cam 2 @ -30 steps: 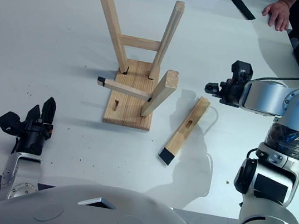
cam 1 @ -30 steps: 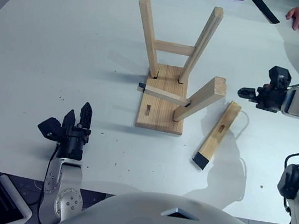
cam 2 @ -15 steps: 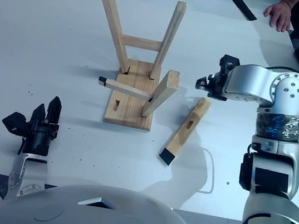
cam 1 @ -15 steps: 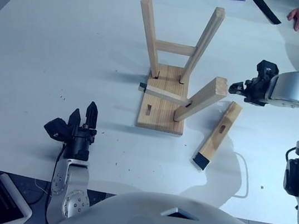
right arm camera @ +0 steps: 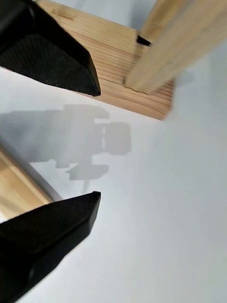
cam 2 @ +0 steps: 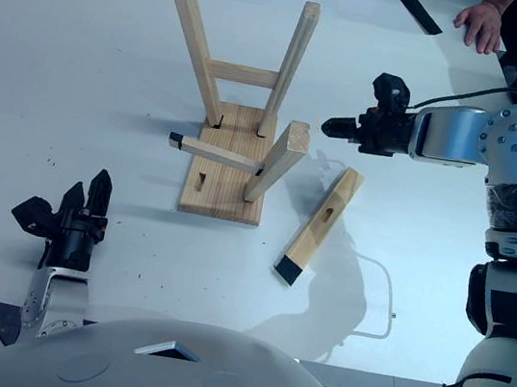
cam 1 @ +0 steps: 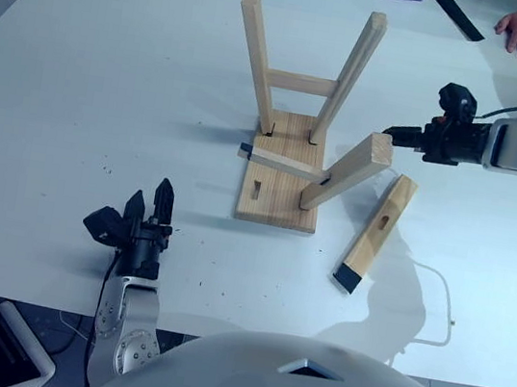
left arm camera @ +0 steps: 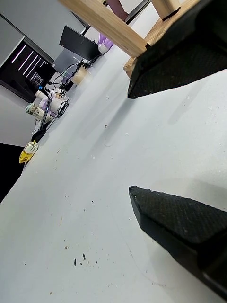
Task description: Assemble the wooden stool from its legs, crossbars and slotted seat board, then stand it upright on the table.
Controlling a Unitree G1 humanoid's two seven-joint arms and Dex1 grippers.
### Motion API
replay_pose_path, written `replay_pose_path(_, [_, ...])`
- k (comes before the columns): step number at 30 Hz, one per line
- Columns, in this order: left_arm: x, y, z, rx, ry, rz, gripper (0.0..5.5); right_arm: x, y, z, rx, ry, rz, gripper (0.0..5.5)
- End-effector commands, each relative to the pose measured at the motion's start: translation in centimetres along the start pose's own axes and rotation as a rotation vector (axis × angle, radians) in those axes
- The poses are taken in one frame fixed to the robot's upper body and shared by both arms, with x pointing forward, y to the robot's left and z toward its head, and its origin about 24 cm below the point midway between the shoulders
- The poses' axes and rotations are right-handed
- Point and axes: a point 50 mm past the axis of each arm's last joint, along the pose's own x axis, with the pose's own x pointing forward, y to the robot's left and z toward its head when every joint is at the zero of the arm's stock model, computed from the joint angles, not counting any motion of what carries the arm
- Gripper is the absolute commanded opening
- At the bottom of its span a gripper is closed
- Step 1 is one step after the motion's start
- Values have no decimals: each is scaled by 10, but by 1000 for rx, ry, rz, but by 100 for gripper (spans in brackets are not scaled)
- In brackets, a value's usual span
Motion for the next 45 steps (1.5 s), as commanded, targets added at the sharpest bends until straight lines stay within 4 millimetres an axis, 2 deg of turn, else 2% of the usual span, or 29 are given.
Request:
replay_pose_path(1, [-2, 7, -14, -52, 24, 73, 343, -43, 7, 14, -1235, 170, 600, 372])
replay_pose_path(3, [-4, 8, -14, -49, 31, 73, 343, -50, 13, 13, -1291, 202, 733, 372])
replay_pose_path(5, [-7, 9, -16, -47, 35, 82, 343, -48, 12, 14, -1349, 233, 769, 372])
replay_pose_path(11, [-5, 8, -16, -44, 39, 77, 343, -16, -3, 24, -1365, 113, 519, 372])
replay_pose_path(16, [-1, 11, -12, -28, 38, 65, 343, -17, -18, 24, -1479, 132, 475, 372])
replay_pose_path(18, [2, 12, -10, -21, 39, 52, 343, -27, -17, 22, -1519, 175, 581, 372])
replay_pose_path(21, [5, 13, -7, -13, 37, 43, 343, -41, -10, 10, -1566, 263, 733, 372])
replay_pose_path(25, [7, 15, -6, -8, 34, 42, 343, -47, -3, -8, -1623, 345, 863, 372])
replay_pose_path(33, [13, 17, -5, 10, 52, 24, 343, -37, 9, -39, -1582, 256, 1023, 372])
replay_pose_path(37, [19, 16, -4, 23, 70, -8, 343, -32, 14, -72, -1585, 242, 1081, 372])
replay_pose_path(41, [31, 15, 3, 50, 81, -49, 343, -21, 18, -102, -1577, 217, 1064, 372])
replay_pose_path(45, [36, 16, 6, 63, 91, -65, 343, -15, 18, -119, -1559, 214, 1017, 372])
